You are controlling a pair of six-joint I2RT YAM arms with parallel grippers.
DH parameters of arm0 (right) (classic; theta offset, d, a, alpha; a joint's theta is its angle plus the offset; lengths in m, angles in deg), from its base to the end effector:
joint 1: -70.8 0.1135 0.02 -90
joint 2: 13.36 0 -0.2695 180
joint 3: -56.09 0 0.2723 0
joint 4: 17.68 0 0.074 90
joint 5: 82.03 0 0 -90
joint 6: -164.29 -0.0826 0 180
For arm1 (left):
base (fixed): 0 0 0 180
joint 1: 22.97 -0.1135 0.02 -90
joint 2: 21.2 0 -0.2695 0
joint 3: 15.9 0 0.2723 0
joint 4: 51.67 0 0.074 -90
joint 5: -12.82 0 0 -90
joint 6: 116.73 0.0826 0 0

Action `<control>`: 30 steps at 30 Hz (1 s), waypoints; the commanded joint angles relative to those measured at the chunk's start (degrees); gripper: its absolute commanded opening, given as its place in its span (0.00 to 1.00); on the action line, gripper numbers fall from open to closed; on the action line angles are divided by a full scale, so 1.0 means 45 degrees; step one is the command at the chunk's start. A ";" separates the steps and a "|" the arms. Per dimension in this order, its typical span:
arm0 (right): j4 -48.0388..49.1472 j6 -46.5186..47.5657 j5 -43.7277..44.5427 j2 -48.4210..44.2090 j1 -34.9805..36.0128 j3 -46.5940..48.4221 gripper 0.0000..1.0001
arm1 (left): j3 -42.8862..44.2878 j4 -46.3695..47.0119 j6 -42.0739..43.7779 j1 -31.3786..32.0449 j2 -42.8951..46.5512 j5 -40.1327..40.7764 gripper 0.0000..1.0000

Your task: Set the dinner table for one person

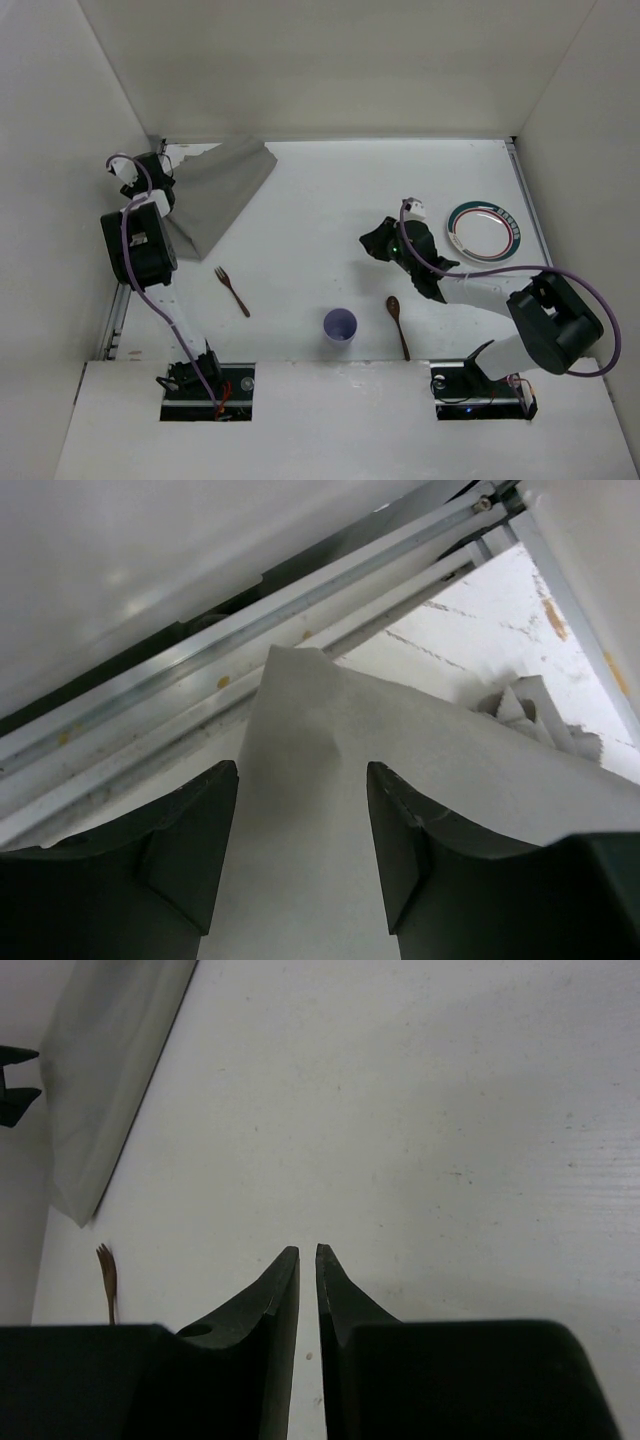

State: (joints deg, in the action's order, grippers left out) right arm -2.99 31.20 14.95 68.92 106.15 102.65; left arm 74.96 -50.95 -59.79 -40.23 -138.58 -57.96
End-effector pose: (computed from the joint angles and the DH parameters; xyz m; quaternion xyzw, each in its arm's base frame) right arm 0.2917 0.1946 0.1656 0.0899 0.8185 0.3185 0.4696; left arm 0.4927 0.1816 0.1651 -0.4354 0.7183 0.0681 0.5384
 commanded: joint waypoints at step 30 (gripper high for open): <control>0.0586 -0.0112 -0.0557 0.0388 0.0180 0.0668 0.18 | 0.0025 0.1538 0.1292 0.2179 0.2447 0.0338 0.00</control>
State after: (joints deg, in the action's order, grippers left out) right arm -2.97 30.91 11.82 71.96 106.15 104.00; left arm 77.23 -50.68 -54.80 -35.70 -137.33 -55.91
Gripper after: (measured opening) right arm 0.180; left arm 0.064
